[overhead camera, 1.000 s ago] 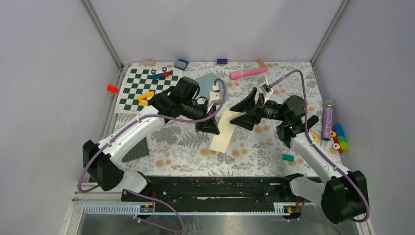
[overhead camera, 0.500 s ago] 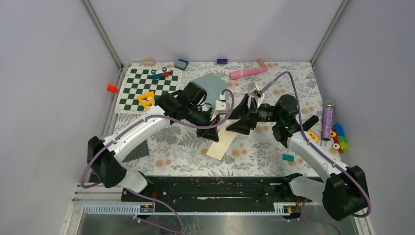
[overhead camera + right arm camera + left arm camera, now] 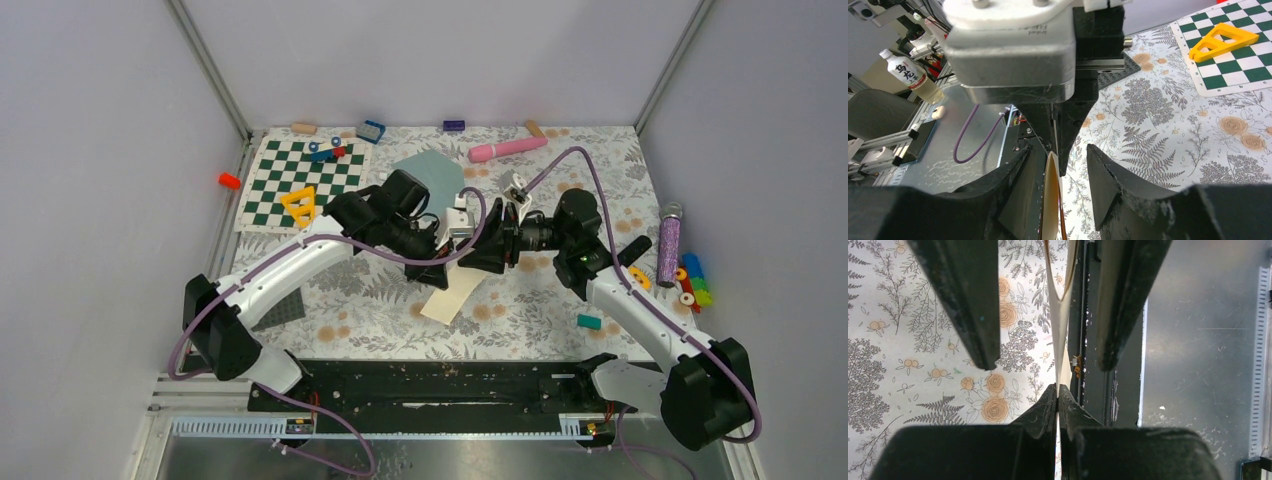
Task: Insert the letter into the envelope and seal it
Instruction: Fold the letter.
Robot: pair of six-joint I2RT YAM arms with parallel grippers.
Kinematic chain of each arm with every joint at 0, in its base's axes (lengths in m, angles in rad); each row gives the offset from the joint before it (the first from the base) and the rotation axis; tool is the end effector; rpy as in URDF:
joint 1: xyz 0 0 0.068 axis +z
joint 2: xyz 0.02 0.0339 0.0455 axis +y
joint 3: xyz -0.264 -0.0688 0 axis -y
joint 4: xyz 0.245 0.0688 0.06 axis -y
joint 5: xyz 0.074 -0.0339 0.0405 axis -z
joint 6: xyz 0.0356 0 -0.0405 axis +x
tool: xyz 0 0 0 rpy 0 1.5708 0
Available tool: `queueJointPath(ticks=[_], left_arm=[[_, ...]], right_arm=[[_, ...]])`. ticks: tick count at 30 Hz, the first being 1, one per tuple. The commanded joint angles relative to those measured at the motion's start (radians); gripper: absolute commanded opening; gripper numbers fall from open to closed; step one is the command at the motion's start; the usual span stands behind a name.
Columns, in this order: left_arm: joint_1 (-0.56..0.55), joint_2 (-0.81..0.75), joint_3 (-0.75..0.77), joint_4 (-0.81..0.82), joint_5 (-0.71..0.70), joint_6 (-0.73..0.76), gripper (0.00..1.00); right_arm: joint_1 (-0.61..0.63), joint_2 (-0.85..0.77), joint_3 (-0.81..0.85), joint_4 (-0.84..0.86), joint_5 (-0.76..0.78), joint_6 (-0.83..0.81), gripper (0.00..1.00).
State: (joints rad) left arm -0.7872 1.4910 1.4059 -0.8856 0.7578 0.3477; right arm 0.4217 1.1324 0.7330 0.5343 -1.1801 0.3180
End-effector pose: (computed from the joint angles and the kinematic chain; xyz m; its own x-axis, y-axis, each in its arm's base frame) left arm 0.1976 -0.2330 0.3332 -0.2790 0.6306 -0.7242 0.9398 0.0243 -0.3409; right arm 0.2089 0.1298 0.3243 -0.1936 0.0437 -0.9801 -0.9805 -0.0434 0.1917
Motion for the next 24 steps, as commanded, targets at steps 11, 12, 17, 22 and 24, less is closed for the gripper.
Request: queueJointPath(ticks=[11,12,17,22,24], left_arm=[[-0.019,-0.024,0.024,0.061,-0.081,-0.017,0.0],[-0.02,-0.027,0.02,0.061,-0.08,-0.015,0.0],[-0.019,-0.049,0.002,0.061,-0.069,0.004,0.12],[-0.019,-0.064,0.017,0.067,-0.07,0.0,0.4],[-0.015,-0.064,0.046,0.067,-0.074,-0.007,0.41]], right_arm=[[0.015,-0.045,0.076,-0.212,0.031,-0.197,0.04],[0.015,-0.047,0.08,-0.218,0.034,-0.196,0.0],[0.014,-0.035,0.098,-0.206,0.04,-0.149,0.0],[0.013,-0.026,0.089,-0.173,0.027,-0.121,0.0],[0.012,-0.025,0.086,-0.189,0.022,-0.139,0.0]])
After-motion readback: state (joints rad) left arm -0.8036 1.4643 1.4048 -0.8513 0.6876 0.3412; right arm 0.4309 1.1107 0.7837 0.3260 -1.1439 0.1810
